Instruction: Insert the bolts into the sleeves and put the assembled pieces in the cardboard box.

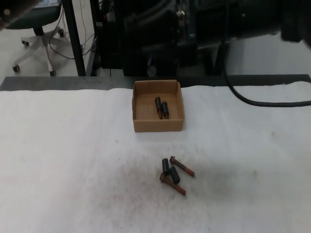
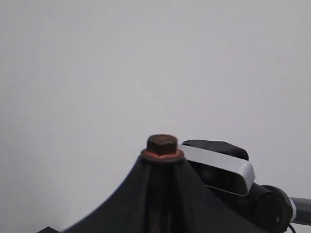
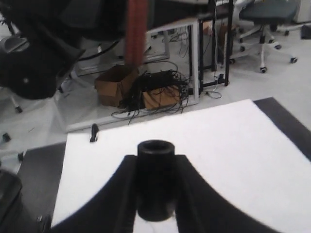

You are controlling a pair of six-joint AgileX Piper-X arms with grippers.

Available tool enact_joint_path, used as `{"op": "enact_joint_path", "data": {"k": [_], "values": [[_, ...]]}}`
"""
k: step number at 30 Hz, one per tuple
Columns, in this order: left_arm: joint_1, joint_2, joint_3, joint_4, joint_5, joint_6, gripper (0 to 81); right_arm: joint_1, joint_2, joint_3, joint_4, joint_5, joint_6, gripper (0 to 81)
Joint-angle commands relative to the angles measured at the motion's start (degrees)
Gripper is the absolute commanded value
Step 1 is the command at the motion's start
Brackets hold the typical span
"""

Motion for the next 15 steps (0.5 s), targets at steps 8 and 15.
{"op": "enact_joint_path", "data": {"k": [8, 15], "values": [[-0.22, -0.09, -0.39, -1.47, -1.26, 1.76, 0.0, 1.62, 1.22, 3.74, -20.47, 2.26, 11.13, 0.3], [-0.22, -0.09, -0.39, -1.47, -2.78, 3.94, 0.0, 1.84, 1.22, 3.74, -20.47, 1.89, 11.7, 0.3]]}}
